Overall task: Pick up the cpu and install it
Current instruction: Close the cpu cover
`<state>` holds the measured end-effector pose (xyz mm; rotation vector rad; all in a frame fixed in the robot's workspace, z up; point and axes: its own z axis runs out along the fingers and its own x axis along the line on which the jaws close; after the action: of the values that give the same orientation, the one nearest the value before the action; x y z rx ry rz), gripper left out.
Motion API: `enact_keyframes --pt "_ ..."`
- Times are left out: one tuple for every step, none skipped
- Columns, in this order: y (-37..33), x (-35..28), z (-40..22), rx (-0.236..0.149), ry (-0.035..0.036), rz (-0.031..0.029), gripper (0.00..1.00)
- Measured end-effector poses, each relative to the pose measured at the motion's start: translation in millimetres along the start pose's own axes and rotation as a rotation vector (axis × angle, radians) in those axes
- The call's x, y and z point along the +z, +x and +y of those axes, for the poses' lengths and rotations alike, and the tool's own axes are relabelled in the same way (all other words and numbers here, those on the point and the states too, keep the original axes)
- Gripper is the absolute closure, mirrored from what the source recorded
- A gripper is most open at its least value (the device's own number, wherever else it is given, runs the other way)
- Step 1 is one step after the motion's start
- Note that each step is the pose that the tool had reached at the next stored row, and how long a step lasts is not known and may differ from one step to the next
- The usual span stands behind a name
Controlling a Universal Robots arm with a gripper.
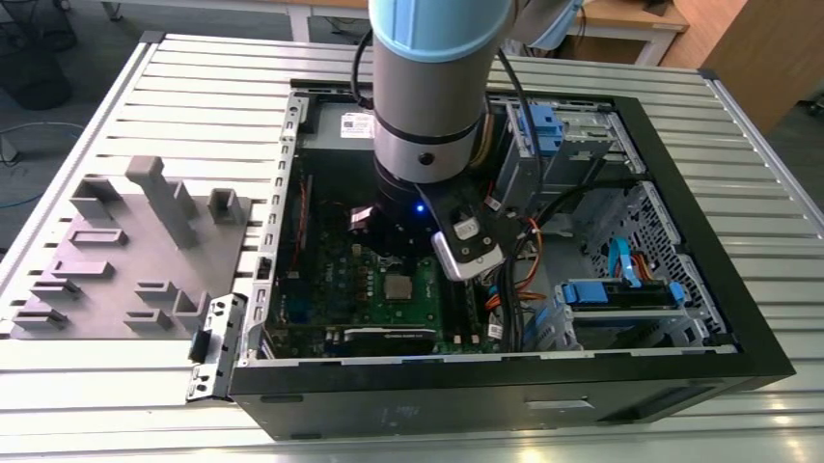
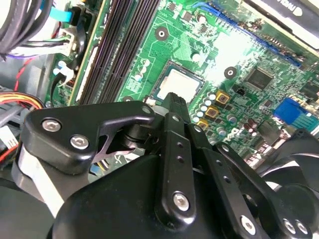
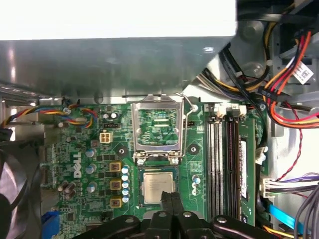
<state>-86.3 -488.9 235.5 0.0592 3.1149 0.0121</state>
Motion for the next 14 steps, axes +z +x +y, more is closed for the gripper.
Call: enact_keyframes --pt "-0.7 0.4 0.1 0.007 0.0001 0.0 0.89" --pt "-1.4 0.8 0.3 0.015 0.0002 -0.0002 0.89" --pt "-2.0 1.1 0.4 0.023 0.0004 -0.0002 0.89" --pt "-2.5 1.4 0.5 0.03 0.0007 -0.0003 0.89" --pt "-3.2 1.8 0.7 0.038 0.0008 -0.0003 0.89" --pt "-4.0 2.1 0.9 0.044 0.0009 -0.0005 0.89" --pt "-4.7 2.5 1.2 0.05 0.001 -0.0005 0.89" --pt "-5.4 2.7 1.6 0.056 0.0014 -0.0005 0.89" --pt "-5.8 3.0 2.3 0.059 0.0015 -0.0005 0.89" --pt "-6.3 3.3 3.4 0.061 0.0016 -0.0005 0.89" --pt "-6.9 3.6 4.6 0.063 0.0015 -0.0006 0.89" --pt "-7.5 3.9 6.1 0.063 0.0015 -0.0006 0.89" --pt "-8.5 4.0 8.1 0.063 0.0015 -0.0006 0.89" --pt "-9.8 4.2 9.6 0.063 0.0013 -0.0006 0.89"
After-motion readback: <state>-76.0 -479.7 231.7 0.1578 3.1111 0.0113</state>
